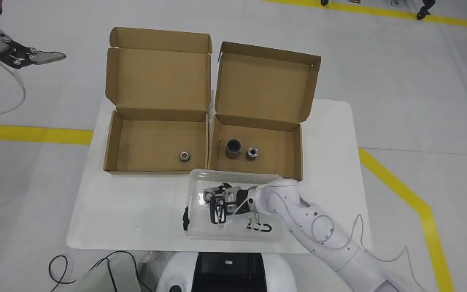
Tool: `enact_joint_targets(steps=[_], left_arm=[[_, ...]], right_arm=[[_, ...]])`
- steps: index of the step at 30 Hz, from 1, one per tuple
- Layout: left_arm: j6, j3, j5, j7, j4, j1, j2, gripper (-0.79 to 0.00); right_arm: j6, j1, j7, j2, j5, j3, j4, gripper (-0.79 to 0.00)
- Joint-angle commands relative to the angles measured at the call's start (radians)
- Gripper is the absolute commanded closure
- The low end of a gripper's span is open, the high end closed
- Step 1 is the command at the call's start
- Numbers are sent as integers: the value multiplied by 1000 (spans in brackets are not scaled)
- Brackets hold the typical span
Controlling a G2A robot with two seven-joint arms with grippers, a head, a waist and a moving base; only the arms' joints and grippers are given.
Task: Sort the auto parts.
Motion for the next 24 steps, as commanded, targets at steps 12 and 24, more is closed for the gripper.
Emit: enact_joint_targets(steps=[12, 24], left_arm=[[0, 0, 0, 0, 0, 0, 0, -785], [0, 0, 0, 0, 0, 0, 0, -785]], right_arm=[[-12, 1, -206, 25, 49, 66, -75, 0], [8, 65, -472, 22, 135, 99, -101, 0]])
